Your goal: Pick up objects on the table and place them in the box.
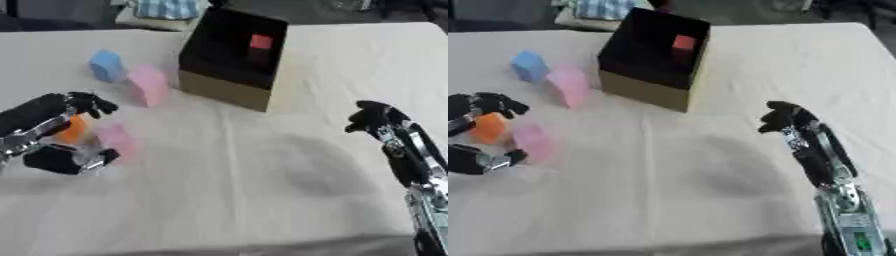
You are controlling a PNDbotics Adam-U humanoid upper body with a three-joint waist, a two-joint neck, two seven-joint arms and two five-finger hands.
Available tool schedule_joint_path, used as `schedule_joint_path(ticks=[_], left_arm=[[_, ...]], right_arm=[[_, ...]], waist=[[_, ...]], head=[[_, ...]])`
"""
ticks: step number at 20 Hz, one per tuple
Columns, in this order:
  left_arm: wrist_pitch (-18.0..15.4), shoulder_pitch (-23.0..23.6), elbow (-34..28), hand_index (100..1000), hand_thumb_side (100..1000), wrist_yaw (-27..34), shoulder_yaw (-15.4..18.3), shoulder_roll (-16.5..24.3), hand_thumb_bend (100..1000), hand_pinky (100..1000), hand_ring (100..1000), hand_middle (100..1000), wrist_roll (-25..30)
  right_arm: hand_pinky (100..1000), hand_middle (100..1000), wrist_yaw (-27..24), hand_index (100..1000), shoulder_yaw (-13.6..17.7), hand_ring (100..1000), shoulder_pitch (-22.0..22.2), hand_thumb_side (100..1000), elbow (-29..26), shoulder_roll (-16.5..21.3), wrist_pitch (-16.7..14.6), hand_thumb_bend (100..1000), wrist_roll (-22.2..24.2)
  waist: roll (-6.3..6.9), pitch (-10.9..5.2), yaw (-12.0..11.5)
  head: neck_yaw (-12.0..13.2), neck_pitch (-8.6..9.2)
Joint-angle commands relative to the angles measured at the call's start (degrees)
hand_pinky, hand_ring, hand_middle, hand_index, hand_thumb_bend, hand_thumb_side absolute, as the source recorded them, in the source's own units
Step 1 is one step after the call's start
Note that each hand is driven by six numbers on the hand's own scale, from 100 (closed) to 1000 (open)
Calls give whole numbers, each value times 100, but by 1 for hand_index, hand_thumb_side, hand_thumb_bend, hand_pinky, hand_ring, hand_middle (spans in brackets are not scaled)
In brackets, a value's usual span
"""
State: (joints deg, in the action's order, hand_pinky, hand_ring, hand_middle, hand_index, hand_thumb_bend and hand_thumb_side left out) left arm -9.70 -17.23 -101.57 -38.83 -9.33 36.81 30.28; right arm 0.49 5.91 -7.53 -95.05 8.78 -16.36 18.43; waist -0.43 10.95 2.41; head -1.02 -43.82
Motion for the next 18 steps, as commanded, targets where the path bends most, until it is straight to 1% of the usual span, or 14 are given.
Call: schedule_joint_path(ticks=[1, 7, 14, 18], left_arm=[[-59, -70, 12, 902, 589, -324, -1, 130, 458, 808, 739, 755, 79], [59, -69, 162, 904, 654, -542, 16, 12, 496, 803, 734, 754, -55], [469, -45, 307, 901, 628, -904, 76, -187, 442, 798, 727, 747, -551], [558, -2, 430, 902, 637, -1008, 76, -303, 426, 796, 723, 744, -643]], right_arm=[[698, 603, 23, 804, -12, 591, -36, 707, -82, 91, -7, 100, 18], [698, 603, 25, 804, -14, 591, -32, 707, -77, 90, -10, 100, 22], [699, 603, 24, 804, -17, 591, -30, 706, -69, 80, -14, 100, 25], [699, 603, 21, 804, -23, 591, -32, 708, -66, 71, -14, 100, 32]], waist=[[70, -159, 5], [61, -148, 10], [38, -134, 14], [29, -131, 12]], head=[[-4, -30], [-3, -30], [-6, -30], [-9, -30]])
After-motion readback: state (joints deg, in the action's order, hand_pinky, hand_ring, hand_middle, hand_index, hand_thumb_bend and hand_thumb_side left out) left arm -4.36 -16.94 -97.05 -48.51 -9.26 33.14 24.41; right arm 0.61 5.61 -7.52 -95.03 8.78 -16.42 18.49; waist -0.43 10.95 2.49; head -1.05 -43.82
